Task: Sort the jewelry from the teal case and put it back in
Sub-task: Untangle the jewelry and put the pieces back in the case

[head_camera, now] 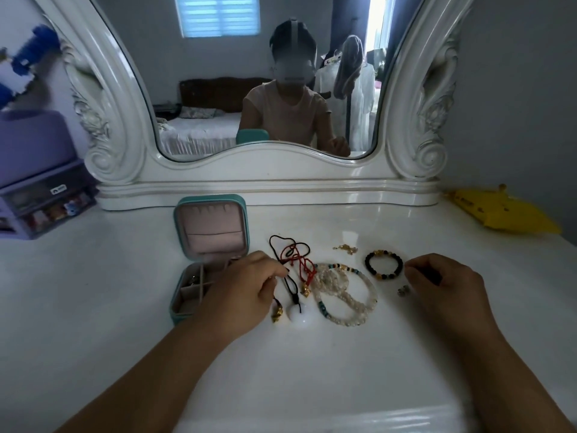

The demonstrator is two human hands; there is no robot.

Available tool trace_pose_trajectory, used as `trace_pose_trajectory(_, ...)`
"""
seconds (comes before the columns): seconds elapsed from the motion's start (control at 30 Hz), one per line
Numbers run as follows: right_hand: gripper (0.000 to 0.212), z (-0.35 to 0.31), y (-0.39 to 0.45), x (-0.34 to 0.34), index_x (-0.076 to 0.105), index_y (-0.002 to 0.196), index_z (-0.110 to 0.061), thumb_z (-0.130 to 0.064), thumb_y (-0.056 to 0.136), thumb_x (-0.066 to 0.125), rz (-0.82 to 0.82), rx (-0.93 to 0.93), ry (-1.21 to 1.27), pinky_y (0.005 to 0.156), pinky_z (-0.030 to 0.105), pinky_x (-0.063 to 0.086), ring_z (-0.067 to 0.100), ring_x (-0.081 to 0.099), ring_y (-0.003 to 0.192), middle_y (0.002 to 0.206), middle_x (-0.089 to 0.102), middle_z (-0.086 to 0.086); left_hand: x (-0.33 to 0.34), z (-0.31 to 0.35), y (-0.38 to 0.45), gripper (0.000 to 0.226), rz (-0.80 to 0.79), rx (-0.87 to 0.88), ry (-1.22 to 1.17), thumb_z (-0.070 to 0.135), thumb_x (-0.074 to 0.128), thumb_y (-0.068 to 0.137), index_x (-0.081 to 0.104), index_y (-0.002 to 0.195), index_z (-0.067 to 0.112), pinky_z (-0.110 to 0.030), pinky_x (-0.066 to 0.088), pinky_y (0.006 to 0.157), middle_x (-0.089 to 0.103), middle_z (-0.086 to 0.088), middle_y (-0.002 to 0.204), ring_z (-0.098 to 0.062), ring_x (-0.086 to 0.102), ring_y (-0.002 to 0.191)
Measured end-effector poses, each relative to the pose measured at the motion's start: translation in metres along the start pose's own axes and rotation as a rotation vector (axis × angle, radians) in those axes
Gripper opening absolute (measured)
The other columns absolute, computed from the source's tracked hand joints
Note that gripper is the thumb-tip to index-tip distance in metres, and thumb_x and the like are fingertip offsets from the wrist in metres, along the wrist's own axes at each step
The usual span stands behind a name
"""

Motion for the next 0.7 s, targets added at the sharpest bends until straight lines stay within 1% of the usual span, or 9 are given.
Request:
trace_pose_trajectory(0.07,0.015,-0.001,-0.001,0.002,0.067,0.079,-0.019,-0.009,0.084,0.058,-0.016,-0.009,-0.008,0.062,0.021,0.043,0.007,0.059,0.077,0.079,0.066,-0.008,0.001,0.001,-0.001,0.017,-0.030,0.042,0.018,0.014,0.058,0.085,0.069,0.096,0.019,-0.029,0.051,0.073,0.065,0.004,0.093,-0.010,0.060,0.080)
trace_pose_trajectory(0.13,0.015,-0.002,-0.002,0.002,0.067,0.080,-0.019,-0.009,0.085,0.058,-0.022,-0.010,-0.009,0.062,0.020,0.043,0.007,0.059,0.077,0.080,0.066,-0.008,0.001,0.002,-0.002,0.013,-0.045,0.065,0.027,0.021,0.060,0.084,0.070,0.093,0.021,-0.026,0.048,0.068,0.063,0.006,0.088,-0.005,0.053,0.072)
trace_pose_trajectory(0.2,0.015,-0.003,-0.003,0.003,0.067,0.080,-0.019,-0.010,0.085,0.057,-0.022,-0.004,-0.003,0.061,0.020,0.042,0.008,0.059,0.077,0.079,0.065,-0.007,0.002,0.002,-0.002,0.012,-0.064,0.075,0.039,0.021,0.062,0.083,0.070,0.092,0.021,-0.023,0.045,0.069,0.062,0.005,0.087,-0.004,0.049,0.071)
trace_pose_trajectory(0.3,0.014,-0.005,-0.003,0.003,0.067,0.080,-0.018,-0.009,0.085,0.057,-0.027,-0.019,-0.016,0.061,0.018,0.041,0.007,0.058,0.077,0.080,0.065,-0.006,0.003,0.003,-0.001,0.014,-0.086,0.072,0.050,0.020,0.061,0.084,0.070,0.094,0.022,-0.024,0.046,0.071,0.063,0.004,0.088,-0.005,0.050,0.073)
trace_pose_trajectory(0.4,0.013,-0.007,-0.005,0.003,0.067,0.081,-0.016,-0.009,0.086,0.057,-0.025,-0.031,-0.008,0.059,0.017,0.040,0.004,0.058,0.072,0.079,0.066,-0.004,-0.001,0.000,-0.002,0.014,-0.115,0.044,0.072,0.020,0.059,0.085,0.070,0.094,0.020,-0.031,0.050,0.073,0.064,0.004,0.088,-0.011,0.056,0.076)
trace_pose_trajectory(0.5,0.012,-0.009,-0.006,0.006,0.068,0.081,-0.014,-0.008,0.085,0.058,-0.030,-0.061,0.010,0.062,0.021,0.043,0.008,0.060,0.072,0.078,0.066,-0.001,-0.006,-0.004,-0.003,0.014,-0.098,0.023,0.075,0.020,0.061,0.083,0.070,0.094,0.022,-0.033,0.052,0.072,0.065,0.004,0.085,-0.014,0.061,0.076)
trace_pose_trajectory(0.57,0.010,-0.011,-0.005,0.010,0.068,0.081,-0.013,-0.008,0.084,0.060,-0.033,-0.111,-0.016,0.065,0.022,0.044,0.012,0.060,0.074,0.078,0.065,-0.003,-0.007,-0.003,-0.003,0.018,-0.082,0.024,0.078,0.022,0.059,0.084,0.069,0.099,0.026,-0.031,0.051,0.071,0.064,0.006,0.086,-0.014,0.062,0.076)
trace_pose_trajectory(0.6,0.010,-0.013,-0.006,0.013,0.068,0.081,-0.014,-0.008,0.084,0.060,-0.038,-0.144,-0.041,0.065,0.021,0.044,0.011,0.059,0.074,0.078,0.064,-0.005,-0.006,0.000,-0.004,0.021,-0.085,0.043,0.086,0.023,0.056,0.084,0.068,0.101,0.028,-0.030,0.051,0.070,0.064,0.006,0.088,-0.013,0.061,0.075)
trace_pose_trajectory(0.7,0.011,-0.020,-0.009,0.019,0.068,0.081,-0.015,-0.006,0.082,0.062,-0.056,-0.258,-0.094,0.064,0.017,0.041,0.009,0.057,0.073,0.076,0.062,-0.005,-0.003,0.008,-0.005,0.037,-0.124,0.128,0.081,0.015,0.046,0.077,0.070,0.100,0.032,-0.027,0.049,0.067,0.064,0.006,0.090,-0.011,0.060,0.077)
Point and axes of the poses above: each hand's wrist, its own y-axis towards the middle knuckle, its own x-axis out of the palm, z = x × y, the point moved 2 cm from there along y, towards the middle knuckle
